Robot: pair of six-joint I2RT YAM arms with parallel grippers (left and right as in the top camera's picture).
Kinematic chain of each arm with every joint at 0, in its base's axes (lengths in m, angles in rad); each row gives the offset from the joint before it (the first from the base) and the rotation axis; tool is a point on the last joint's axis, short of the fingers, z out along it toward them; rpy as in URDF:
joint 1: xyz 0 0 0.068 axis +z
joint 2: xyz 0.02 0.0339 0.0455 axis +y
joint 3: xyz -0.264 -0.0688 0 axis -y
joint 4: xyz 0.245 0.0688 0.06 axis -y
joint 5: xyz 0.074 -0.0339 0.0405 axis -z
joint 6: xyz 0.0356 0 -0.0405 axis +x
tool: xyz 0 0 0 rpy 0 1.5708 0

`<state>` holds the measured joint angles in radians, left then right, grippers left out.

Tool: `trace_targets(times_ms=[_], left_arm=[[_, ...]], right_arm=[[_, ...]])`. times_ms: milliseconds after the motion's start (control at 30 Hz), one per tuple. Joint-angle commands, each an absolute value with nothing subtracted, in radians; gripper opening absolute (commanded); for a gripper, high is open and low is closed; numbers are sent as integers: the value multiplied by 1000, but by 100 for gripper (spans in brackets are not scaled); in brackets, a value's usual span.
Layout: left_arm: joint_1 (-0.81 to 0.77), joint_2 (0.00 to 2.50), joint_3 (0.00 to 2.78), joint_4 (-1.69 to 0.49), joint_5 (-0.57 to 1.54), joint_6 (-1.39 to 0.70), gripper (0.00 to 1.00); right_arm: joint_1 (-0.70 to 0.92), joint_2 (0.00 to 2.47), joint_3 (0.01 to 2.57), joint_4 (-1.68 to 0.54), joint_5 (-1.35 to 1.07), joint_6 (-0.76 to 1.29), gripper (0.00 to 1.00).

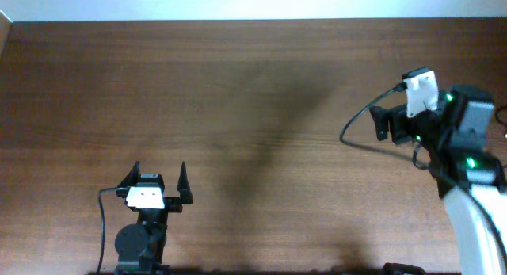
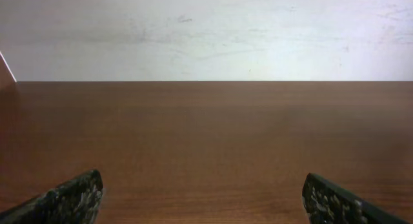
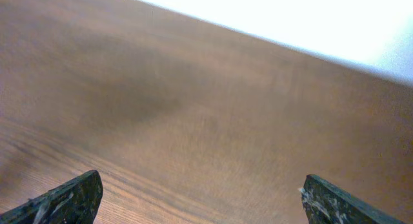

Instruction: Untangle cables

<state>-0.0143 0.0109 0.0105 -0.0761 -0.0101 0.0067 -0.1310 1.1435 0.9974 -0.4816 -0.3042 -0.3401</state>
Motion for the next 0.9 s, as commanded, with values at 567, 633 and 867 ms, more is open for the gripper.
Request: trace_targets(times_ms=[567,633,867], left_arm=[[-12,5,10,-84,4,12,99],[-12,5,10,-84,4,12,99],[-12,5,10,-84,4,12,99]], right_arm=[[-98,259,633,-278,-70,-36,99],[-98,181,460,-97,-69,36,99],[-98,3,75,237,130,253,99]])
